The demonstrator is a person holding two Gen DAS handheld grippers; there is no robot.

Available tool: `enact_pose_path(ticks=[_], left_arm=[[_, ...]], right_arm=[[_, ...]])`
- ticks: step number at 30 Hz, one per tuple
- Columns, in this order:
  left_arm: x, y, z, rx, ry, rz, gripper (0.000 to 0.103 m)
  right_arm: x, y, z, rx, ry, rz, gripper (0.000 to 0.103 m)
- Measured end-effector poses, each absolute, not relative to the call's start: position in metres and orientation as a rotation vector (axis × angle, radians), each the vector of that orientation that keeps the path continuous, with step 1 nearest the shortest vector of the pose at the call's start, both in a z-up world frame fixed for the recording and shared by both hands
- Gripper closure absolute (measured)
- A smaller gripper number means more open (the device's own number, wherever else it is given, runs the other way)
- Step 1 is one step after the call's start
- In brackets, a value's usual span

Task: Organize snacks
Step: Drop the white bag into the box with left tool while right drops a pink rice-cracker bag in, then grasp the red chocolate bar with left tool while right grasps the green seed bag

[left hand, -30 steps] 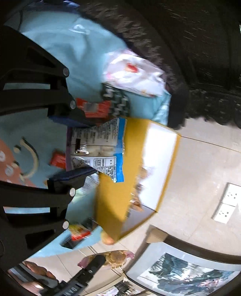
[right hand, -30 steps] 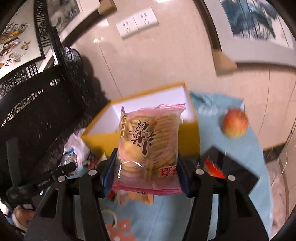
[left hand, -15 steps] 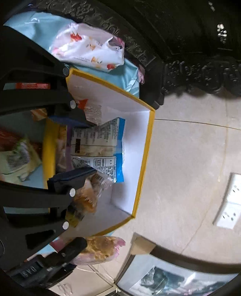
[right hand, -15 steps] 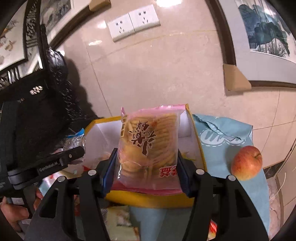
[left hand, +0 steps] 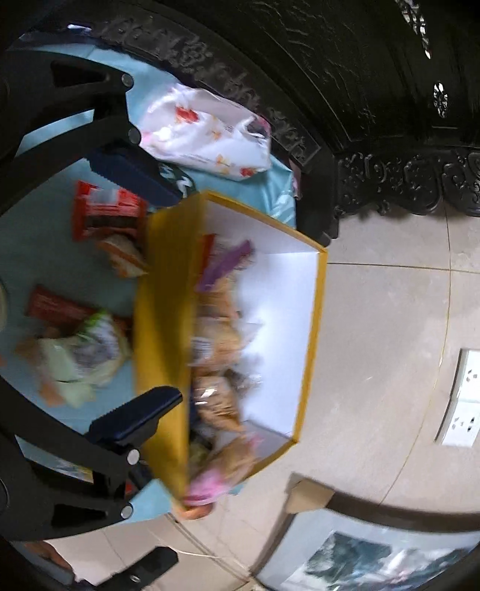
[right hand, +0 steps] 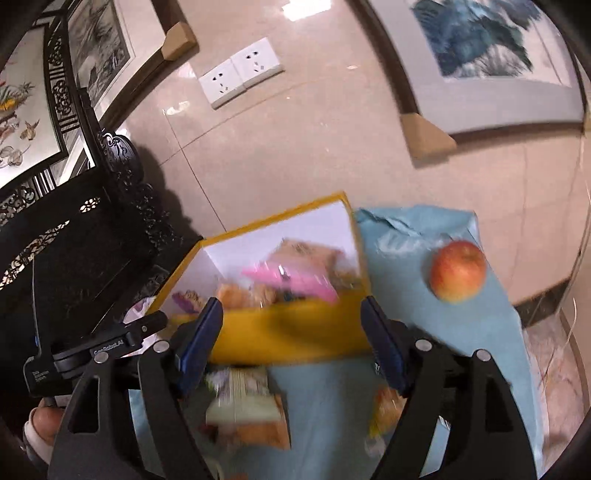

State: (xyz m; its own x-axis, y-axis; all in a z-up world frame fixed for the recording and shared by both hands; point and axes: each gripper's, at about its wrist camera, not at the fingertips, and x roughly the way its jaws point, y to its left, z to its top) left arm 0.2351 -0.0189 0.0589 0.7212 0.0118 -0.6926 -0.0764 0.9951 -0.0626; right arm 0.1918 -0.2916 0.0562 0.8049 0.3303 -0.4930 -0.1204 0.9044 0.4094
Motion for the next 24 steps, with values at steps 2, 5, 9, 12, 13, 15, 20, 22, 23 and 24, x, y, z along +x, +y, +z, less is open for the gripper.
enact_pose_path(ticks=[2, 5, 9, 12, 13, 15, 20, 22, 23, 24], left_arm=[[0.217, -0.019, 0.05, -0.082, 0.784, 0.041, 0.002], [0.197, -0.019, 0.031, -0.086, 0.83, 0.025, 0.002], [0.178, -0.019, 0.003, -0.074, 0.884, 0.022, 0.002], [0.17, -0.017, -0.013, -0.069, 0.916, 0.027, 0.002], [0.169, -0.016, -0.016, -0.07, 0.923, 0.028, 0.002], [0.166, -0.014, -0.025, -0.073, 0.937, 0.026, 0.002], [0.167, -0.015, -0.039, -0.021, 0.946, 0.041, 0.002], [0.169, -0.017, -0.041, -0.015, 0.947, 0.039, 0.002], [0.17, -0.019, -0.043, -0.008, 0.943, 0.035, 0.002], [0.171, -0.02, -0.043, 0.0, 0.938, 0.033, 0.002]], right_arm=[[0.176, -0.3, 0.049, 0.4, 0.609, 0.236, 0.025], [0.156, -0.313, 0.033, 0.473, 0.651, 0.22, 0.023], [0.134, -0.327, 0.005, 0.563, 0.68, 0.177, 0.007], [0.13, -0.333, -0.012, 0.584, 0.707, 0.169, 0.007], [0.13, -0.335, -0.016, 0.592, 0.713, 0.162, 0.007], [0.131, -0.339, -0.025, 0.608, 0.727, 0.157, 0.007], [0.135, -0.344, -0.034, 0.663, 0.76, 0.168, 0.007], [0.133, -0.341, -0.032, 0.657, 0.755, 0.176, 0.007], [0.132, -0.341, -0.032, 0.653, 0.752, 0.177, 0.005], [0.132, -0.34, -0.031, 0.648, 0.749, 0.179, 0.005]])
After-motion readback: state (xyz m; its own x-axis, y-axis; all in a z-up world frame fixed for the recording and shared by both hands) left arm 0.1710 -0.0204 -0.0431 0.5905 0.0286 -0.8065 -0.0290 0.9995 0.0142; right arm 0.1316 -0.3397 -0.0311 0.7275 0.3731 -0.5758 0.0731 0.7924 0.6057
